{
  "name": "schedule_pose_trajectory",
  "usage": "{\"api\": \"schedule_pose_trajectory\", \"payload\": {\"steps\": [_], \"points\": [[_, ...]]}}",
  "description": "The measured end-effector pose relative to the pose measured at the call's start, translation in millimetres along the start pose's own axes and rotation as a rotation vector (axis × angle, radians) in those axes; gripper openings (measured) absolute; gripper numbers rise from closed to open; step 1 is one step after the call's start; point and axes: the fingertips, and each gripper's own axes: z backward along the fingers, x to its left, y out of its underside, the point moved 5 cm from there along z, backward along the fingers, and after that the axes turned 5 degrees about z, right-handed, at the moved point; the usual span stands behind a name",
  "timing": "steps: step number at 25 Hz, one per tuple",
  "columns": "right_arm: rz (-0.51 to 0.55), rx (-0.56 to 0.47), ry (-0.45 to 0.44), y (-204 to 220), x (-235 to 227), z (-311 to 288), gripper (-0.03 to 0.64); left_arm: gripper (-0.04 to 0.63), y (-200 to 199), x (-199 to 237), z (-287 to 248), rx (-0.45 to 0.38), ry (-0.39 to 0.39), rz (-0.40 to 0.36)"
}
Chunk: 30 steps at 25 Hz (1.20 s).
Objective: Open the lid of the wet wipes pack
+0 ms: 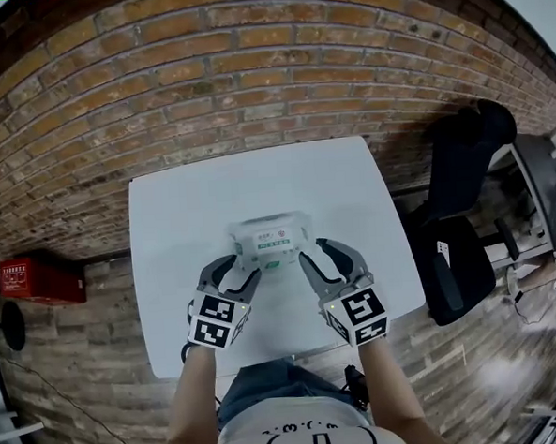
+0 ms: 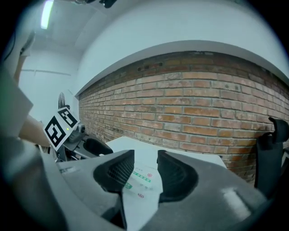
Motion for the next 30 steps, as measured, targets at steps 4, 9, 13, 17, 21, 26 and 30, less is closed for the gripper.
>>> {"api": "schedule_pose_trajectory", "payload": {"steps": [4, 9, 13, 17, 21, 26, 30], "points": [[0.062, 0.048, -0.039, 4.4, -2.7, -23.0, 0.175, 0.227, 7.9, 18.2, -15.2, 0.044, 0.024, -0.045], [0.147, 0.098, -0.099, 10.6, -0.5, -45.5, 0.175, 0.227, 19.5, 29.1, -32.1, 0.089, 0.114, -0.149], [0.152, 0.123, -0.14, 17.7, 0.8, -57.4, 0.175, 0.227, 24.4, 37.3, -46.5, 0.127, 0.122, -0.196], [0.205, 0.177, -0.209, 30.8, 1.7, -67.7, 0.175, 0.227, 33.2, 37.4, -61.3, 0.182, 0.134, -0.215], [0.271, 0.216, -0.295, 39.9, 1.2, -83.2, 0.175, 0.227, 39.2, 42.3, -73.3, 0.218, 0.119, -0.196], [0.411, 0.284, -0.422, 57.3, 5.9, -102.9, 0.175, 0.227, 43.4, 42.3, -77.8, 0.235, 0.113, -0.197], [0.518, 0.309, -0.514, 68.9, 13.7, -115.9, 0.175, 0.227, 43.2, 43.4, -79.0, 0.231, 0.117, -0.192]]}}
